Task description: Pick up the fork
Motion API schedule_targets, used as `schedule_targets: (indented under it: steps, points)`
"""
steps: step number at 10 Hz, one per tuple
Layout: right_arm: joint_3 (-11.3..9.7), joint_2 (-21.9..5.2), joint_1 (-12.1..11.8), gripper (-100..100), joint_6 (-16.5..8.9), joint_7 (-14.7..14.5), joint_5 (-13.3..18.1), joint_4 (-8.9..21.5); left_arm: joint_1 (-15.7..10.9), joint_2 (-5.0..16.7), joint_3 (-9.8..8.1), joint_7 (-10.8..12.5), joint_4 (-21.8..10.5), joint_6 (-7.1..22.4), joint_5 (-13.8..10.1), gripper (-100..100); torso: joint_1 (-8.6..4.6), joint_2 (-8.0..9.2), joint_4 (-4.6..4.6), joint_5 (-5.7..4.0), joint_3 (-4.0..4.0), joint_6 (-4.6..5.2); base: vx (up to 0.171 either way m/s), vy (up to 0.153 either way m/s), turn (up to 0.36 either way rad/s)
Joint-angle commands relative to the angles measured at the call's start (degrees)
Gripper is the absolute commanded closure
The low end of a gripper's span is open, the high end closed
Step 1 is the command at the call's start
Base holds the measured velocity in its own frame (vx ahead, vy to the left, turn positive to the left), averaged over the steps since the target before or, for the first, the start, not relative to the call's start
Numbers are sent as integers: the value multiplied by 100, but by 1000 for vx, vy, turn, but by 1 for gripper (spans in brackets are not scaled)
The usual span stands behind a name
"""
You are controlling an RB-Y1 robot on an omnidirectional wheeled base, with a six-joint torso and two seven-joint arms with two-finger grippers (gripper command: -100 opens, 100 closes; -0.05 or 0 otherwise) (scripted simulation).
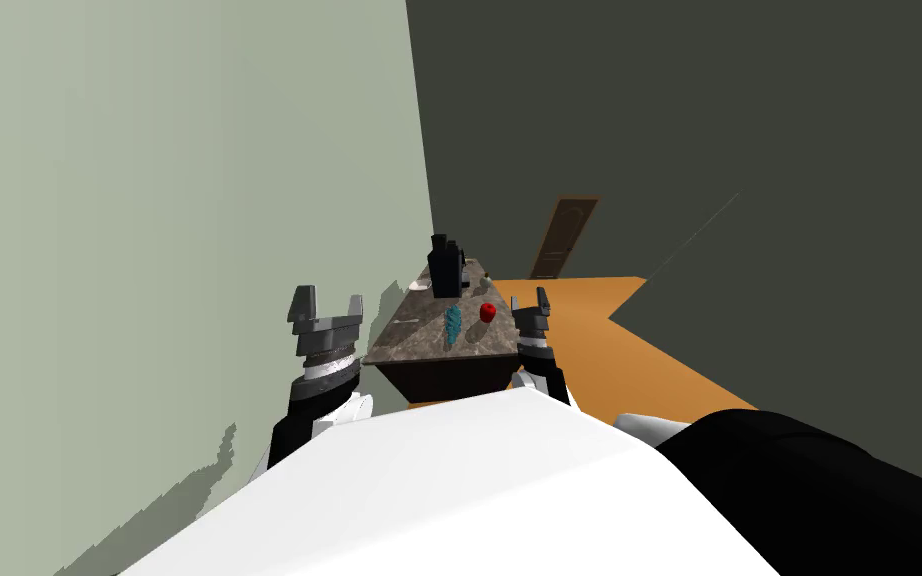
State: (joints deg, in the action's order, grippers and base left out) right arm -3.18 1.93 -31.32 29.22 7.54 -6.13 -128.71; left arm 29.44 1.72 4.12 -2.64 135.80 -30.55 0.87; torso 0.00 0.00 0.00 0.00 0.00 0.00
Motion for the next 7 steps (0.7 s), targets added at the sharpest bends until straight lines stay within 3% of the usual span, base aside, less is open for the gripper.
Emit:
schedule_targets:
  steps: [1,3,6,7]
  points:
    - [0,0,0,0,0,0,0,0,-233,159,-16,-37,-181,263,-28,-100,0,0,0,0,0,0,-79,8,-76]
    - [0,0,2,0,0,0,0,0,-488,278,-35,-77,-383,545,-56,-100,13,39,8,3,22,1,-114,39,-57]
    - [0,0,1,0,0,0,0,0,-1026,451,-76,-161,-831,1067,-116,-100,12,15,4,3,9,1,-43,26,-62]
    - [0,0,0,0,0,0,0,0,-1026,451,-76,-161,-831,1142,-116,-100,10,10,2,3,6,1,-20,15,-25]
